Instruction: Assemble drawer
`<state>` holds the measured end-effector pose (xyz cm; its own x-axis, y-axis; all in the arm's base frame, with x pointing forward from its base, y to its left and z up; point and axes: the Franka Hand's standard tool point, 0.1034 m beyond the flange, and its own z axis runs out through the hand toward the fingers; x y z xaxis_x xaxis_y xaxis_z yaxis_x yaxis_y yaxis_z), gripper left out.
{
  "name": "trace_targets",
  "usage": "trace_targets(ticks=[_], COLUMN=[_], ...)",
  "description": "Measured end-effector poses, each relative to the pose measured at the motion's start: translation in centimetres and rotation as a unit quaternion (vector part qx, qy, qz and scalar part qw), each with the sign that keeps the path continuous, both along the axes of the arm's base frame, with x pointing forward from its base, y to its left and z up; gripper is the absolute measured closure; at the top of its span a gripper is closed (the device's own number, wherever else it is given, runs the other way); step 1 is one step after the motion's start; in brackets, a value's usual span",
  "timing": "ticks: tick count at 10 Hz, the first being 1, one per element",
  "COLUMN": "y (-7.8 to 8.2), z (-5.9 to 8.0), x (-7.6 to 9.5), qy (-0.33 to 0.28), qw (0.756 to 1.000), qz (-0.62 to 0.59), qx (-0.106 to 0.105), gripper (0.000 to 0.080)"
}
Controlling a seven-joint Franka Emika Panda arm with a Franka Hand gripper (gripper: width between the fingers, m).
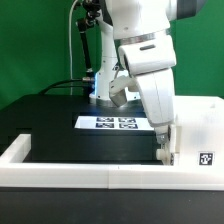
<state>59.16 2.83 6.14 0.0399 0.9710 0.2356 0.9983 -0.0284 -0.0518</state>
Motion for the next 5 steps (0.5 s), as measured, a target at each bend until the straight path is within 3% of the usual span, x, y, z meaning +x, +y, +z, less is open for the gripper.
trace_targets(ticks=[5], y=[0.18], z=[-0.19], x=[-0.02], qy=[-0.001], qw=[1.000], qz=[0.005], qx=[-0.003], gripper=[0.0151])
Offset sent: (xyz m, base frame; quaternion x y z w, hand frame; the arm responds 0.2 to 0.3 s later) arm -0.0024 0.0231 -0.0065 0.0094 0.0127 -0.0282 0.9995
